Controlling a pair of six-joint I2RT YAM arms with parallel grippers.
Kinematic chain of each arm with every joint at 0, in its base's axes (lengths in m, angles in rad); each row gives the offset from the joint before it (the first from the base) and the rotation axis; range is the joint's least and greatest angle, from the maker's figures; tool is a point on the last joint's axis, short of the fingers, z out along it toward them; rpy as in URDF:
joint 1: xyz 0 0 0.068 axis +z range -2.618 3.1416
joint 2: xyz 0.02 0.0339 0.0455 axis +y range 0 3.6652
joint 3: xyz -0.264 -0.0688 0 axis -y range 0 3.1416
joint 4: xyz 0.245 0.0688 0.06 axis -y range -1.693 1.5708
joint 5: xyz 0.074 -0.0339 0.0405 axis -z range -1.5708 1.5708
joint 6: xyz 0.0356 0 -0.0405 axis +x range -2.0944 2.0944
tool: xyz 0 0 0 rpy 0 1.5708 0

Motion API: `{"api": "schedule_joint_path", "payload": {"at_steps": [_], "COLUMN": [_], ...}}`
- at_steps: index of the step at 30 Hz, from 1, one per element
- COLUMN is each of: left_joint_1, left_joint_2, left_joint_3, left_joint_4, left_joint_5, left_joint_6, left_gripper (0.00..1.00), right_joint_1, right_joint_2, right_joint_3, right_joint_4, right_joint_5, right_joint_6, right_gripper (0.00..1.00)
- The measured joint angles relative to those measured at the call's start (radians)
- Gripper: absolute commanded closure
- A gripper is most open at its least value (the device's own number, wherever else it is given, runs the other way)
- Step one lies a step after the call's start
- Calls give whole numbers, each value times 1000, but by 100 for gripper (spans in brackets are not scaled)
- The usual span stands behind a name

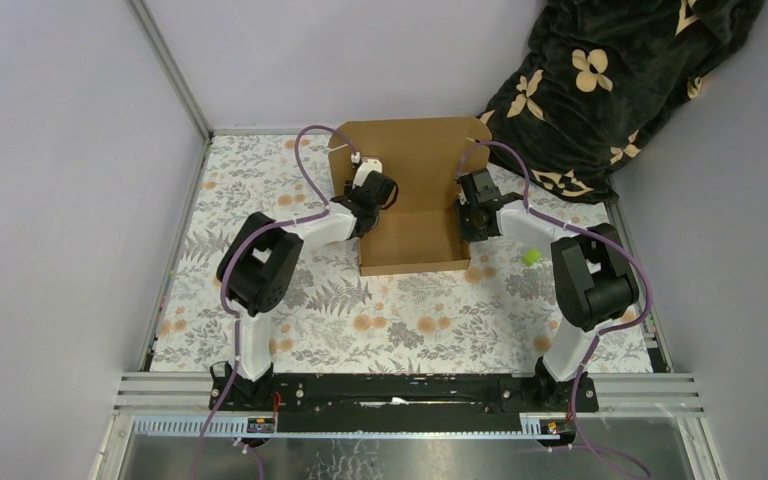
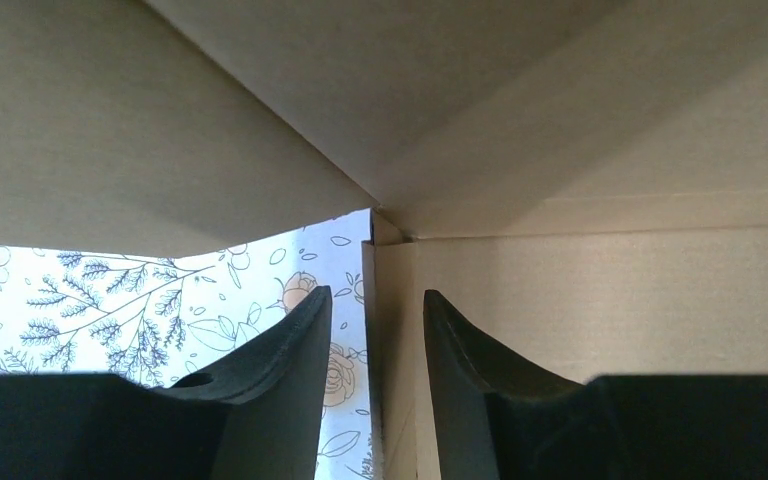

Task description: Fold the paper box

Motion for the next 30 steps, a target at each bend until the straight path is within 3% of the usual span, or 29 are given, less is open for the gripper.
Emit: {"api": "schedule_joint_path", "payload": {"at_steps": [11, 24, 26, 30], "left_joint_1": [5, 4, 4, 4], "left_joint_2": [27, 49, 49, 49], "left_joint_3": [-29, -31, -31, -31], "left_joint_4": [58, 100, 108, 108], "left_joint_5": [0, -9, -9, -19], "left_joint_6": [-9, -35, -40, -37], "left_gripper": [64, 88, 82, 55], "right_joint_1": [0, 0, 0, 0], "right_joint_2": [0, 0, 0, 0], "right_joint_3": [0, 0, -1, -1], "right_joint_4": [0, 2, 2, 2], "right_joint_5": [0, -3, -4, -4], "right_joint_6": [-9, -9, -9, -9], "right_gripper": [76, 76, 76, 76]}}
